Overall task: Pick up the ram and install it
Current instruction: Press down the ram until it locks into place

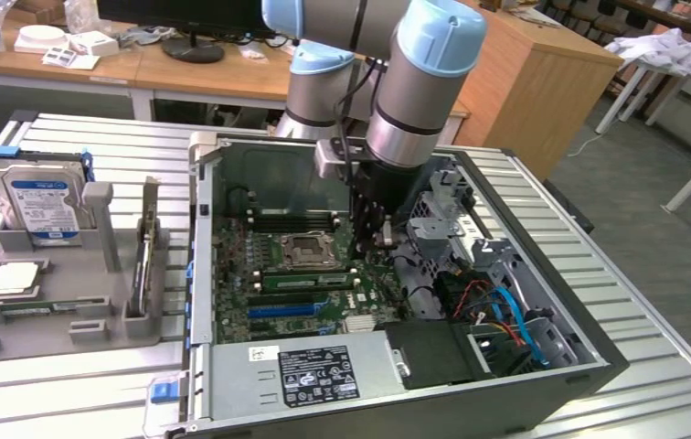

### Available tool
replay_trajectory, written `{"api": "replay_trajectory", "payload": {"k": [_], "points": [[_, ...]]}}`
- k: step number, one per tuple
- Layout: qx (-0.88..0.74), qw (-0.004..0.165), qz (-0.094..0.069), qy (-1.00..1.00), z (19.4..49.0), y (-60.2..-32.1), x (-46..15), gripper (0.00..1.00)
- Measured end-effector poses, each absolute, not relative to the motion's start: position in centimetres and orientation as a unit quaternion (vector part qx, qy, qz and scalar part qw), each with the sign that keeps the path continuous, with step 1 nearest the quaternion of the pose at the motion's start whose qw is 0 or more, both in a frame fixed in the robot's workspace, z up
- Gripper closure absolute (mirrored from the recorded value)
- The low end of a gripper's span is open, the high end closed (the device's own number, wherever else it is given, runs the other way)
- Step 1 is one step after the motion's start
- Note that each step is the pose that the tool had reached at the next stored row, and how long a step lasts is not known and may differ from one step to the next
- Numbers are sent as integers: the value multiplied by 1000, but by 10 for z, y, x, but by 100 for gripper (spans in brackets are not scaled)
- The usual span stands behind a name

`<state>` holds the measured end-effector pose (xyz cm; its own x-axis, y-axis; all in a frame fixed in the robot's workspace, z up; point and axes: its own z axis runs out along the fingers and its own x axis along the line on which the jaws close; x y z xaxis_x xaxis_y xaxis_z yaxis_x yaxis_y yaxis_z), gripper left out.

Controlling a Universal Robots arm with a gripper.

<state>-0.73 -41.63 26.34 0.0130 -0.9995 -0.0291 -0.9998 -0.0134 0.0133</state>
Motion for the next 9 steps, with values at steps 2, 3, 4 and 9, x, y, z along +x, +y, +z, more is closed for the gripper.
{"api": "replay_trajectory", "payload": {"k": [2,3,4,9], "points": [[-712,5,15,702,263,-416,-7,90],[-712,5,15,702,263,-416,-7,90],[-712,5,15,702,263,-416,-7,90],[-712,5,15,702,263,-416,-7,90]]}}
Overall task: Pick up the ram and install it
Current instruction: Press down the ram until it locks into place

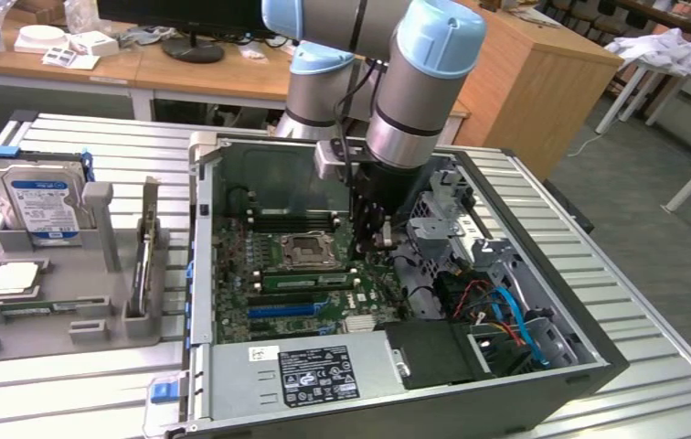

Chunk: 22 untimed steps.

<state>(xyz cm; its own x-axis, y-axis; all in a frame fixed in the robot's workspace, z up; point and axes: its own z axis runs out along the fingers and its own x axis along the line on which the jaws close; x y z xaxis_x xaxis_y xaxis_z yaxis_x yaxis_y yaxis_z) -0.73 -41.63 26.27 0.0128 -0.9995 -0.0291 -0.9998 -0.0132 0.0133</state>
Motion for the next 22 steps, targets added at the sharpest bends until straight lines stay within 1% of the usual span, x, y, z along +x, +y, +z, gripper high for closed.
{"api": "replay_trajectory", "payload": {"k": [22], "points": [[-699,6,15,715,258,-416,-7,90]]}}
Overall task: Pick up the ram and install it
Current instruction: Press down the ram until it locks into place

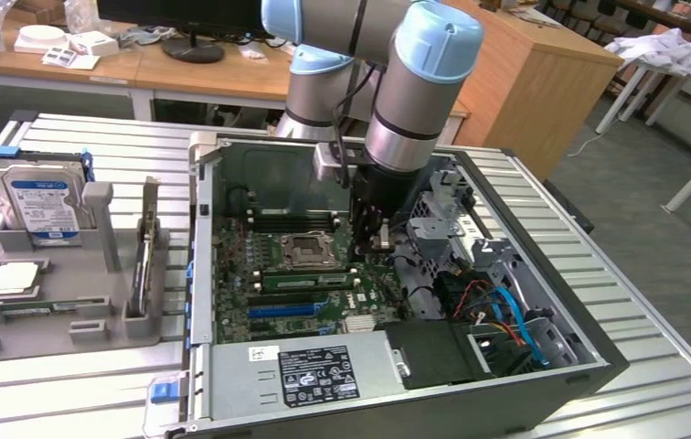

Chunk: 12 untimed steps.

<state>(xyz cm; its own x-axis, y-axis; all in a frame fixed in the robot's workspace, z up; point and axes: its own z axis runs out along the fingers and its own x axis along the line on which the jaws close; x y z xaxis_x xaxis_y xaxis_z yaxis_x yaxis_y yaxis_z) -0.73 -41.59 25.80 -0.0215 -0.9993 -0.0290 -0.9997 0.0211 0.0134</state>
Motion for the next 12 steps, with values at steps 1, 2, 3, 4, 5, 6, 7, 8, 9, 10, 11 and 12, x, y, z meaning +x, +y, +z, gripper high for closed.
{"api": "replay_trajectory", "payload": {"k": [1,2,3,4,5,6,7,8,9,10,11,12], "points": [[-699,6,15,715,258,-416,-7,90],[-699,6,15,715,258,-416,-7,90],[-699,6,15,715,257,-416,-7,90],[-699,6,15,714,257,-416,-7,90],[-699,6,15,715,256,-416,-7,90],[-699,6,15,714,255,-416,-7,90],[-699,6,15,714,255,-416,-7,90],[-699,6,15,715,254,-416,-7,90],[-699,6,15,715,254,-416,-7,90],[-699,6,15,715,254,-416,-7,90],[-699,6,15,715,254,-416,-7,90],[-699,6,15,715,254,-416,-7,90]]}}
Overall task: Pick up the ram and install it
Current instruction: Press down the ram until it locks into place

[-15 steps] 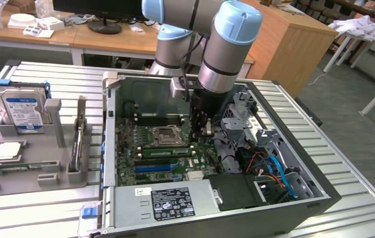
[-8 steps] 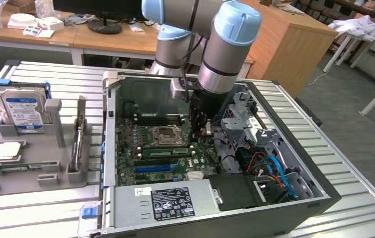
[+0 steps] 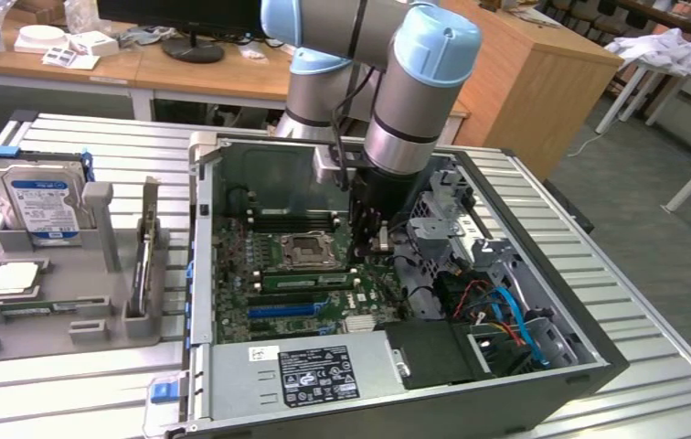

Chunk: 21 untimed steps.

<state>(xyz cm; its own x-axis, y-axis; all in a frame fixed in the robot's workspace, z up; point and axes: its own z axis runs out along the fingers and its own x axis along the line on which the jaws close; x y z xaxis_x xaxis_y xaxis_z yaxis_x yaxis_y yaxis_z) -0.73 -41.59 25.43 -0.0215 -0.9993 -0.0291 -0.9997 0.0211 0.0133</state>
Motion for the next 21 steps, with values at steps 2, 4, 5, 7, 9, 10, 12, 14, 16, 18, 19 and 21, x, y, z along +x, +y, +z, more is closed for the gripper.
{"api": "replay_trajectory", "payload": {"k": [2,4,5,7,9,10,12,14,16,18,19,21], "points": [[-699,6,15,715,254,-416,-7,90],[-699,6,15,715,254,-416,-5,90],[-699,6,15,715,254,-416,-3,90],[-699,6,15,714,254,-416,-3,90],[-699,6,15,715,254,-416,-3,90],[-699,6,15,715,254,-416,-3,90],[-699,6,15,715,253,-416,-3,90],[-699,6,15,715,252,-416,-3,90],[-699,6,15,715,251,-416,-3,90],[-699,6,15,715,251,-416,-3,90],[-699,6,15,715,251,-416,-3,90],[-699,6,15,715,251,-416,-3,90]]}}
